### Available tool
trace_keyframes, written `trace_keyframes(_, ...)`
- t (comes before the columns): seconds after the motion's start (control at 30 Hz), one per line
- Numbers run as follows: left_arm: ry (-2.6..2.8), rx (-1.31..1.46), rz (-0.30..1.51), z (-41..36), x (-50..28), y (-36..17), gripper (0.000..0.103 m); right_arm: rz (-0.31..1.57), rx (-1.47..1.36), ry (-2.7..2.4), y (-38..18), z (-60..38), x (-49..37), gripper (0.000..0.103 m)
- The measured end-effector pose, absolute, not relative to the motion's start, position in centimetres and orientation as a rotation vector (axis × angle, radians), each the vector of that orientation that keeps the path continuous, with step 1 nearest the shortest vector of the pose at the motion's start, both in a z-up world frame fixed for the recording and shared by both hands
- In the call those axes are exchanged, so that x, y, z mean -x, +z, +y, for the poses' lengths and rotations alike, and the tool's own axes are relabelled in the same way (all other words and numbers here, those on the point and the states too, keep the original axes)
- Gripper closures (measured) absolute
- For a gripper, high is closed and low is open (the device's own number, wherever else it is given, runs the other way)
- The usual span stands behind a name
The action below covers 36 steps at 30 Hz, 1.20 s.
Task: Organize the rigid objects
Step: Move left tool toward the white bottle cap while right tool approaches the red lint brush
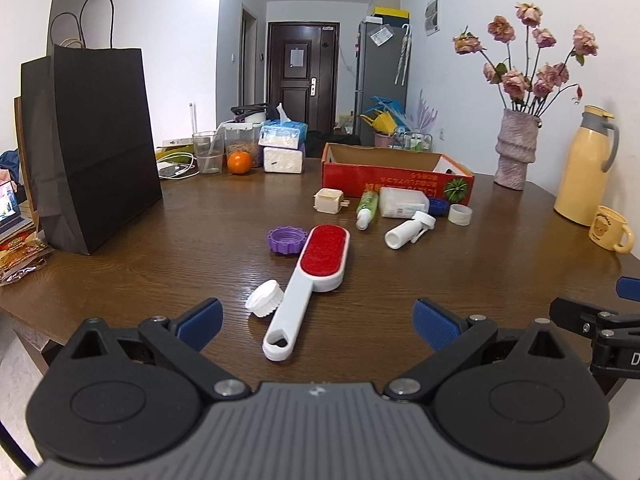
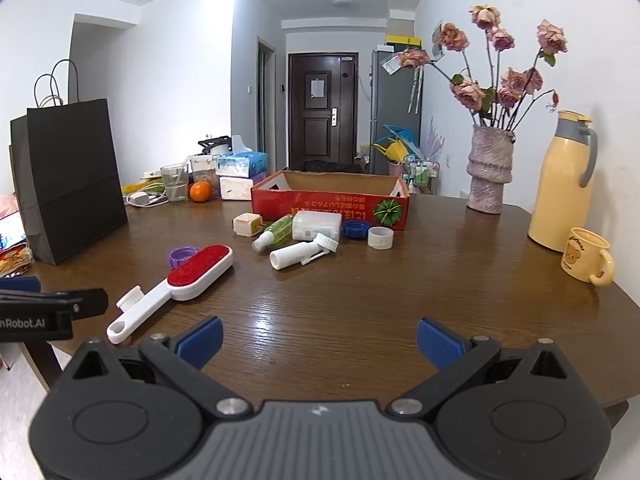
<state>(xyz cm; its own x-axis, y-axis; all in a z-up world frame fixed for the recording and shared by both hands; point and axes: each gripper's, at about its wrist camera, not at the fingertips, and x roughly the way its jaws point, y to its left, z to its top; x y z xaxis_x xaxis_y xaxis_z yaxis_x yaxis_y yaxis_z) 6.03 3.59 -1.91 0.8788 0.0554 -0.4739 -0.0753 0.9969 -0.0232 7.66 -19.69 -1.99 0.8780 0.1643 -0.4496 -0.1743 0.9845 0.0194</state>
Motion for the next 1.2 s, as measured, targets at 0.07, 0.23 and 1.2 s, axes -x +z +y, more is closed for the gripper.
trace_keyframes(0.07, 0.07, 0.041, 0.497, 3.9, -6.3, -2.0, 0.0, 0.474, 0.023, 0.19, -2.1, -19.4, -8.2, 0.0)
trace_keyframes(0.23, 0.091, 0.038, 0.516, 4.8, -7.5, -2.5, 0.0, 0.496, 0.023, 0.216, -2.3, -18.5, -9.8, 0.0)
trace_keyframes(1.2, 0.21, 0.134, 0.689, 10.9, -16.4, -7.2, 0.0, 0.621, 0.092, 0.335, -5.3, -11.4, -19.7, 0.0)
